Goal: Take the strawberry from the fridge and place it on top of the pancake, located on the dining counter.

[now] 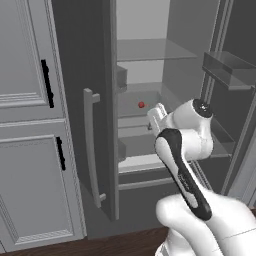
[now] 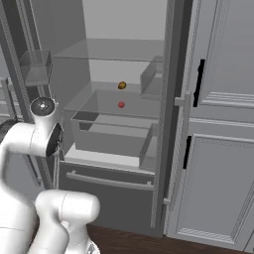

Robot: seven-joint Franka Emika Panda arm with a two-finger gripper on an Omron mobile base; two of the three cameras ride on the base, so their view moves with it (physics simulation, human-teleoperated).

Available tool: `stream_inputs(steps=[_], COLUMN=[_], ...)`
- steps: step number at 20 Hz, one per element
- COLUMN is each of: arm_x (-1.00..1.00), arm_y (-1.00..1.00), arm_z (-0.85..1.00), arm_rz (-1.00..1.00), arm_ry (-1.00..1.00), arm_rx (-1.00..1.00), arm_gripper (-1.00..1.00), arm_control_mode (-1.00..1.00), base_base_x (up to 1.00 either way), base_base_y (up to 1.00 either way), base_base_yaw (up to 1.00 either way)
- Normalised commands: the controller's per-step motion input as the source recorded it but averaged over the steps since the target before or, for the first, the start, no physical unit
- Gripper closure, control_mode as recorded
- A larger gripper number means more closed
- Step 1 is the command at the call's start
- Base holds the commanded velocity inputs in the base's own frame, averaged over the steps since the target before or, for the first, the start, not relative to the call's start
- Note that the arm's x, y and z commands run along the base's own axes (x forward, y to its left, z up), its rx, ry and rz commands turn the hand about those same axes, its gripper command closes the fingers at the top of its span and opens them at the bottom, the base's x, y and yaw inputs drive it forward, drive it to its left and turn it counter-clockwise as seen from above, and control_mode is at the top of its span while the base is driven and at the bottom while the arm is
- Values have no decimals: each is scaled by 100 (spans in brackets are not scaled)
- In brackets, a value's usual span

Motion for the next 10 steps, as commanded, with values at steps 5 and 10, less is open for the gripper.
stream_inputs(steps=[5, 10], arm_x=[89, 89], arm_y=[-2, 46], arm_z=[0, -7], arm_rz=[8, 22], arm_ry=[26, 20], arm_rx=[65, 28], arm_gripper=[-100, -100], arm_control_mode=[-100, -100], base_base_x=[0, 0], base_base_y=[0, 0], base_base_yaw=[0, 0])
